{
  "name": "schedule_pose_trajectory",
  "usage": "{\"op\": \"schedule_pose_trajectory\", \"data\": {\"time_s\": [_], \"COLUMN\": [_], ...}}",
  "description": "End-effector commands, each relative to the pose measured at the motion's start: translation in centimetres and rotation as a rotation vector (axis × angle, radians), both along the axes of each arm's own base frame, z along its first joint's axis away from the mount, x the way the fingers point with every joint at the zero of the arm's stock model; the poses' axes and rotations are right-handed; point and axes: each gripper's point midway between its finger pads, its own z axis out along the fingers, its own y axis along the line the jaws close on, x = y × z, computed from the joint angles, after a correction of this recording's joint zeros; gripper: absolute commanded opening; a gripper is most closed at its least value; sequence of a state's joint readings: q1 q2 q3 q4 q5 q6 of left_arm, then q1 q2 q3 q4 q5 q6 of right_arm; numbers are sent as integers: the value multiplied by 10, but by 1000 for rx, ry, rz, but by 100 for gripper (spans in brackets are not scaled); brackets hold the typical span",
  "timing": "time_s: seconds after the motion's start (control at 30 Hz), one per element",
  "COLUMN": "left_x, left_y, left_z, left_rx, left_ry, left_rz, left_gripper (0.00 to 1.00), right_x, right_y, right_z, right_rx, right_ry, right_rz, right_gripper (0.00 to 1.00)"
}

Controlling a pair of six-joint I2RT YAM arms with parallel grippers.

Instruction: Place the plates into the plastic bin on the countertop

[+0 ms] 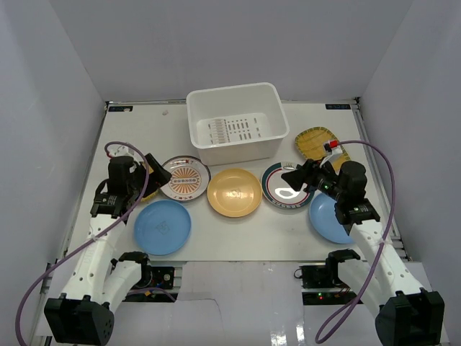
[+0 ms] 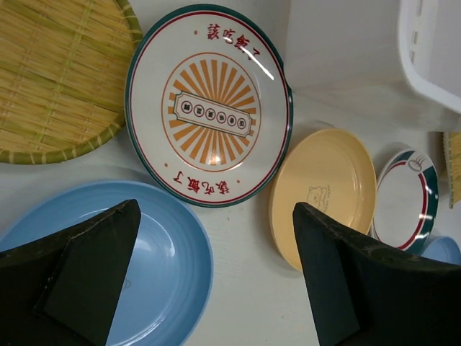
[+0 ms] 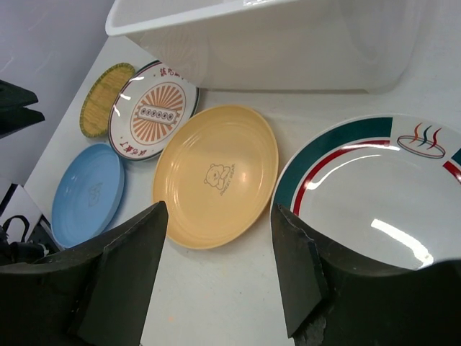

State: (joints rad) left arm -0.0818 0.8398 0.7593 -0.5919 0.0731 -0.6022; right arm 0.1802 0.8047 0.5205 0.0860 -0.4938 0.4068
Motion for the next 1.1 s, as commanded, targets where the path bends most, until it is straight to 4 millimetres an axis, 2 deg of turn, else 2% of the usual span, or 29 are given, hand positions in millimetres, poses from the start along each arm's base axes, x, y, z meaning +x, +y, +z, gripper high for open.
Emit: {"op": "schedule_pose_trajectory", "data": {"time_s": [0.0,0.13,0.23,0.27,0.43,0.63,0.73,0.77,0.9,1.0,1.03,1.07], "left_x": [3,3,2,-3,-10,-18,-7,5,13,18,18,17], "left_y": [20,48,69,90,136,150,150,148,143,142,142,143], "left_z": [1,-13,-32,-43,-75,-118,-126,-121,-143,-159,-163,-167], "left_rx": [41,90,126,120,-44,-233,-305,-333,-422,-468,-478,-479], "left_ry": [3,41,114,143,155,224,187,126,134,148,146,154], "left_rz": [121,262,350,428,591,671,680,646,661,675,691,700], "left_gripper": [98,97,93,90,88,87,87,87,85,79,68,62], "right_x": [-6,-8,-10,-10,-13,-15,-14,-14,-13,-12,-11,-9], "right_y": [8,10,10,10,10,14,16,17,18,18,18,17], "right_z": [6,3,4,5,0,0,-2,-3,-9,-13,-13,-12], "right_rx": [21,24,26,26,26,30,34,36,38,40,40,43], "right_ry": [-36,-28,-30,-33,-26,-28,-17,-12,1,12,12,13], "right_rz": [51,62,68,68,70,92,103,104,108,99,92,84], "right_gripper": [66,66,66,66,65,65,65,65,65,65,65,64]}}
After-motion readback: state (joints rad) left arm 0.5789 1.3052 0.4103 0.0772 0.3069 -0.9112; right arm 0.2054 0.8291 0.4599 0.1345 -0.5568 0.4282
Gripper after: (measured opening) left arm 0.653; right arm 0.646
